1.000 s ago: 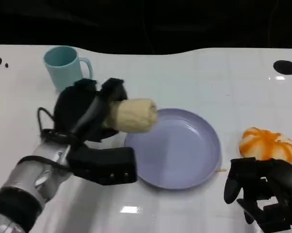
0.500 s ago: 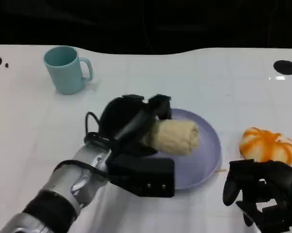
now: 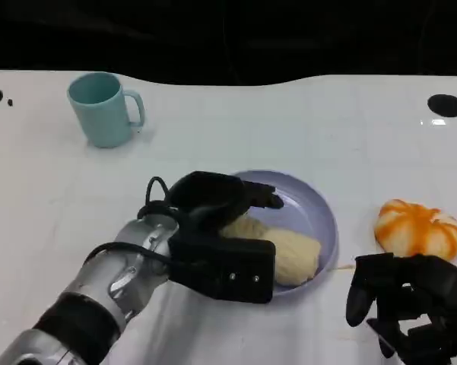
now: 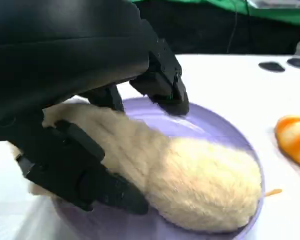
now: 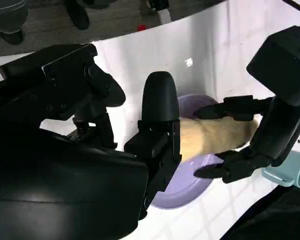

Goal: Grasp the towel on the left side of the plate with the left hand and place it into the plate.

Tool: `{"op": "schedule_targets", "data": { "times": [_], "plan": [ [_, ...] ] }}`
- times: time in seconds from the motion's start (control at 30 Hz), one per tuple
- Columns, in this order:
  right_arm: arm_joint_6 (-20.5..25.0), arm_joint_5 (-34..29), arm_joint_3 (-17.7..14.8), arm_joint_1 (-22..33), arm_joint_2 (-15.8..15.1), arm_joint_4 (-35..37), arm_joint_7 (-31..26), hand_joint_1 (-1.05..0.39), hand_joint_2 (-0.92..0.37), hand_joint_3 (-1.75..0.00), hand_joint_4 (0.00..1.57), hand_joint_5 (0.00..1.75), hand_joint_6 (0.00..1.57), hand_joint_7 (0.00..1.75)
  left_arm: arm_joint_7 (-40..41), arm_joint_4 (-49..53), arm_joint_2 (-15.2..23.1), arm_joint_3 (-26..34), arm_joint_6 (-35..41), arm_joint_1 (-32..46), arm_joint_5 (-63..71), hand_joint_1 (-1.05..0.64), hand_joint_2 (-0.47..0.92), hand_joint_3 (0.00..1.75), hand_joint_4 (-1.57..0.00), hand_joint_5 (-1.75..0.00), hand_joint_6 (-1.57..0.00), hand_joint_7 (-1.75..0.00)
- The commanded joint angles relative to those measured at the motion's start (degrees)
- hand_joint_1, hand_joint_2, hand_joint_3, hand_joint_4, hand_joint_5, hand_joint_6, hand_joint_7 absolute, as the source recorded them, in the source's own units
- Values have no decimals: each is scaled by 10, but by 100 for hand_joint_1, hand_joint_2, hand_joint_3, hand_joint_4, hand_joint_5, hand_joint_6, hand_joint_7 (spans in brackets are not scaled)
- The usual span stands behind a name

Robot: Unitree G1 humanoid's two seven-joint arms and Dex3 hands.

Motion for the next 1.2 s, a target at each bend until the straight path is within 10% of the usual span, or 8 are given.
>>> {"op": "schedule_targets", "data": {
  "times": [0.03, 0.53, 0.87, 1.13, 1.2],
  "plan": [
    [5, 5, -7, -3, -7, -3, 4, 7, -64, -101, 68, 169, 66, 143, -34, -34, 22, 5, 11, 2, -4, -69, 92, 2, -3, -37, -9, 0],
    [-5, 5, -9, -5, -6, 6, 7, 8, -65, -100, 66, 168, 65, 144, -185, -260, 87, 106, 70, 99, -139, -76, 92, 4, -6, -36, -12, -5],
    [-1, 4, -8, -6, -4, 2, 4, 8, -65, -99, 66, 169, 65, 144, -271, -412, 92, 218, 164, 224, -360, -54, 92, 18, -46, -55, -36, -8],
    [5, 5, -7, -7, -2, -3, 3, 8, -65, -99, 66, 168, 65, 143, -248, -524, 89, 263, 255, 320, -429, -22, 91, 29, -79, -78, -86, -25],
    [5, 6, -8, -7, -1, -3, 3, 8, -65, -99, 67, 169, 66, 144, -224, -558, 71, 280, 301, 350, -451, -15, 75, 63, -83, -93, -100, -26]
  ]
}}
